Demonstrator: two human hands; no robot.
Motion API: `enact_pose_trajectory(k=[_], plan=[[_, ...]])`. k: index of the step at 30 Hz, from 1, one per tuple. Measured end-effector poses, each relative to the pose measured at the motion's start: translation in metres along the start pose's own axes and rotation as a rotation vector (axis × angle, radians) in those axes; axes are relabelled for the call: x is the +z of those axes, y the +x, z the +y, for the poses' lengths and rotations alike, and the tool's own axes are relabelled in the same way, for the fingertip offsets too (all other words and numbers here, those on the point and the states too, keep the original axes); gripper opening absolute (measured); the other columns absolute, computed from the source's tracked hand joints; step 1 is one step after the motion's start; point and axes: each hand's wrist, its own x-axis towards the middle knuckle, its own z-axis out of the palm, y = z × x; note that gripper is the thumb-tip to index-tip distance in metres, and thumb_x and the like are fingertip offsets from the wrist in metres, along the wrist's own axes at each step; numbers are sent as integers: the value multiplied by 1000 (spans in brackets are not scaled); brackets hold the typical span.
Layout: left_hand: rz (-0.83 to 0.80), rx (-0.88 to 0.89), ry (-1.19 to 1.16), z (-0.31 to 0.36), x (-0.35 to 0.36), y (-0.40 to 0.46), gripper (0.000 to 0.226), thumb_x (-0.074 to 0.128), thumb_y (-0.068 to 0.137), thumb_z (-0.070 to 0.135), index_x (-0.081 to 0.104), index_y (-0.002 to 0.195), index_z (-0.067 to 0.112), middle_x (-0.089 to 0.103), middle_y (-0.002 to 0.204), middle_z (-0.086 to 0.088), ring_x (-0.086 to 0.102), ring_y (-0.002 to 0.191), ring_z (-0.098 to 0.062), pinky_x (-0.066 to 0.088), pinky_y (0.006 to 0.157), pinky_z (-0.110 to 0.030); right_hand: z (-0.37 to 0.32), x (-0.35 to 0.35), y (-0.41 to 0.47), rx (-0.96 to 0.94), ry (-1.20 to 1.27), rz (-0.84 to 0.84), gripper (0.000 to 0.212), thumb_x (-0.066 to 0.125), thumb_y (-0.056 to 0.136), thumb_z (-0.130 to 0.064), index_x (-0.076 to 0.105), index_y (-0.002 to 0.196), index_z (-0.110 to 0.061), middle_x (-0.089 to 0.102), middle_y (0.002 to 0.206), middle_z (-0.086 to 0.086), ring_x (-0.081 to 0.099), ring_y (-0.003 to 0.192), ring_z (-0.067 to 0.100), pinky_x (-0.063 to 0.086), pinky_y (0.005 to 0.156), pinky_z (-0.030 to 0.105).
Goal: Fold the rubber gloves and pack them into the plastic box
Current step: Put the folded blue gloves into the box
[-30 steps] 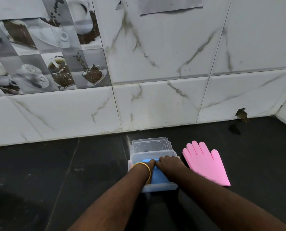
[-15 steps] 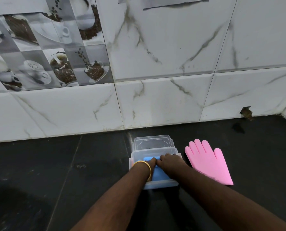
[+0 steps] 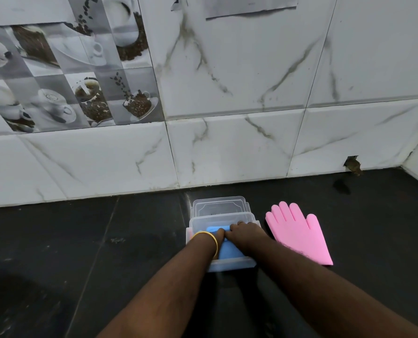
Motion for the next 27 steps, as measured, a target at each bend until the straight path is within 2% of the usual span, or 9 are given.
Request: enact_pose_trajectory(k=[3,6,11,15,20,22,24,27], plan=[[32,44,44,1,-1,-10,64,63,88,29,32,143,14,36,151,-16,39,136,-35,32,113,-45,1,-2,-6,-34,-20,-1,41,48,97,-13,46,138,-17,53,130,15,51,121,37,47,92,48],[59,81,134,4,-5,-23,62,64,87,25,38,143,13,43,147,-14,42,135,-31,34,109,-40,5,-4,-9,-56,-53,-35,38,58,93,-14,55,130,-20,56,130,10,53,121,34,48,92,45],[73,74,212,14,-13,-37,53,63,86,17,51,137,13,55,137,-12,53,125,-30,43,105,-38,11,-17,-13,-59,44,-55,54,72,82,-17,56,132,-26,55,135,6,52,125,29,46,95,41],[166,92,220,23,-23,-43,49,63,88,24,53,134,13,58,134,-11,54,122,-30,44,103,-39,16,-22,-24,-20,89,72,49,69,86,-22,55,132,-28,54,138,0,51,128,25,44,97,40],[326,80,140,41,-31,-43,52,66,85,33,52,133,17,57,134,-8,55,121,-29,47,100,-45,32,-21,-45,41,139,258,36,61,87,-28,60,123,-22,60,130,2,56,121,26,48,89,38],[389,95,95,49,-34,-40,54,66,85,35,50,134,17,55,136,-7,53,123,-28,46,101,-46,41,-20,-54,55,154,320,41,60,88,-30,58,127,-20,52,140,3,49,129,26,47,94,40],[425,111,49,60,-40,-35,58,68,84,33,48,135,15,54,137,-8,52,125,-29,45,103,-45,52,-15,-63,84,167,377,53,60,88,-33,50,138,-19,37,154,2,35,141,25,42,103,42],[483,166,-79,84,-50,-29,59,75,76,27,52,128,10,60,127,-11,57,119,-29,47,100,-40,69,-7,-76,152,254,459,70,61,86,-35,35,149,-21,23,162,3,25,147,25,36,109,41]])
